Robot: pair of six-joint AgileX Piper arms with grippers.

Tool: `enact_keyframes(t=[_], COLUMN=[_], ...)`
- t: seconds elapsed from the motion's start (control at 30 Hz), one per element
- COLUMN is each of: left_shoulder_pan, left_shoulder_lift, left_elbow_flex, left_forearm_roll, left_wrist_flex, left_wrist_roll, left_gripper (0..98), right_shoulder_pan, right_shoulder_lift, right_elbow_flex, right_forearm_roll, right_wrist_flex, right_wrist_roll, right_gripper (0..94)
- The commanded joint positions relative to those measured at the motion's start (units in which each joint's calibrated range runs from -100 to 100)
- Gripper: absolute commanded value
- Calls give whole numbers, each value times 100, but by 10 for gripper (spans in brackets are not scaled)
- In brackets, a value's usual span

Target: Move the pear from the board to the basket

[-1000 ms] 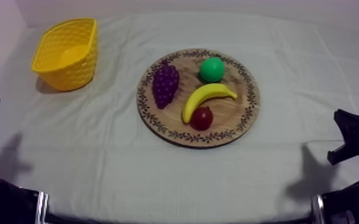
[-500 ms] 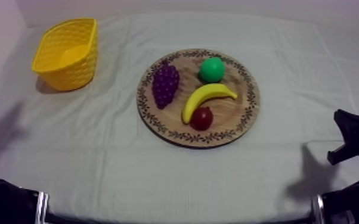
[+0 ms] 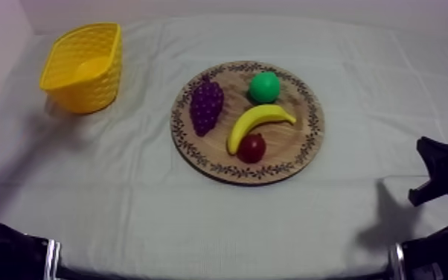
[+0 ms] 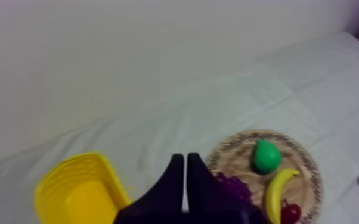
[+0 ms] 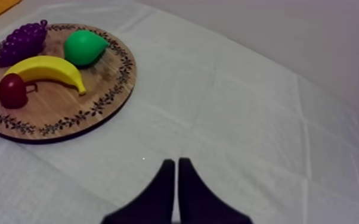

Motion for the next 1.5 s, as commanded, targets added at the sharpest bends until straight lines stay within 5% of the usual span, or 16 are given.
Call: enact_keyframes(t=[0.0,0.5,0.67,0.97,1.47], left_shoulder_pan=[417,1138,1157,1062,1197], left_shoulder_lift=[509,2651,2934,3215,4634], left_elbow_flex=[-289,-2314,-2582,-2475,-2565], left_forearm_roll=[-72,-634,-502,-94,-24], left_wrist_flex=[41,831,885,904,429], left_wrist_roll=[204,1301,1364,1042,1563], left_gripper=[24,236,409,908,955], right_shoulder_pan=[0,0,0,0,0], right_shoulder_lift=[-1,-1,-1,-1,-1], right_elbow_flex=[-1,-1,-1,-1,-1], right_forearm_roll=[0,0,0,0,0], right_wrist_flex=[0,0,0,0,0], right_wrist_roll=[-8,-8,-8,-8,-8], right_gripper=[3,3,3,3,3])
